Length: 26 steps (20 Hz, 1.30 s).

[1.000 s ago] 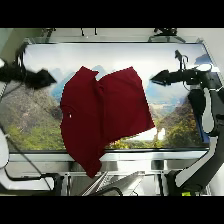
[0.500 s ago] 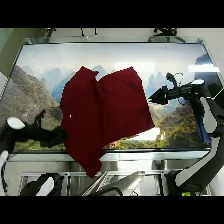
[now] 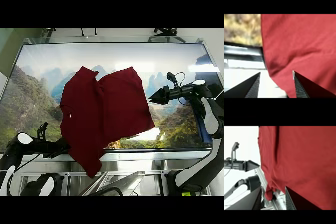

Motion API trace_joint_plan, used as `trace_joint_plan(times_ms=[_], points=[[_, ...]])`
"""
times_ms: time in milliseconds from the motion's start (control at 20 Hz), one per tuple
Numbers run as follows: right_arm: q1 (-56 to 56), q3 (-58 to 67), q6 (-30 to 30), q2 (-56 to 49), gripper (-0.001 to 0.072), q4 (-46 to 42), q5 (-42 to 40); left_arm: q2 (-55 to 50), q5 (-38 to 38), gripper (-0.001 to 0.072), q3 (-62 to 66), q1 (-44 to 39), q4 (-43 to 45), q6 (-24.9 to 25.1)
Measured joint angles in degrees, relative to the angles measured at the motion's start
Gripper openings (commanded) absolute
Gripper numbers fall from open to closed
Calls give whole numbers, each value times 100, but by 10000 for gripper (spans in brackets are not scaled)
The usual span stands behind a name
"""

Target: Fold the shirts.

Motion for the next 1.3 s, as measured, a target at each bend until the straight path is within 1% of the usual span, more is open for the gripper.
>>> trace_joint_plan(times_ms=[200, 250, 300, 350, 450, 500, 550, 650, 750, 800, 850, 1000, 1150, 1200, 1250, 1300], points=[[0, 0, -17, 4, 318, 0, 35, -492, 306, 449, 28, -151, -173, 79], [0, 0, -17, 4, 317, 0, 39, -566, 411, 270, 66, -166, -221, 120], [0, 0, -17, 4, 318, 0, 44, -625, 640, 58, 125, -181, -234, 210], [0, 0, -17, 7, 317, 2, 42, -669, 745, 10, 195, -188, -227, 291], [0, 0, -17, 7, 313, 4, 46, -662, 831, 9, 446, -190, -306, 457], [0, 0, -17, 9, 256, 2, 46, -625, 785, 9, 623, -160, -332, 522], [0, 0, -17, 9, 227, 0, 57, -568, 713, 9, 833, -94, -326, 564], [0, 0, -17, 9, 229, 0, 120, -420, 592, 9, 1390, 186, -92, 638], [0, 0, -13, 9, 223, 2, 229, -302, 365, 9, 2046, 688, 369, 678], [0, -2, 42, 9, 192, 0, 251, -271, 216, 9, 2371, 1016, 595, 693], [0, -20, 55, 13, 108, 2, 289, -256, 101, 9, 2638, 1318, 754, 728], [22, -365, 173, 173, 116, 0, 297, -352, -66, 9, 3241, 2072, 726, 922], [138, -1473, 221, 778, 117, 0, 98, -643, -144, 9, 3543, 2415, 444, 1123], [234, -1974, 188, 1084, 138, -2, -72, -748, -160, 9, 3593, 2468, 391, 1161], [385, -2551, 98, 1449, 321, 4, -343, -861, -168, 9, 3635, 2509, 341, 1200], [584, -3117, -31, 1808, 558, 33, -688, -966, -168, 9, 3661, 2538, 317, 1231]])
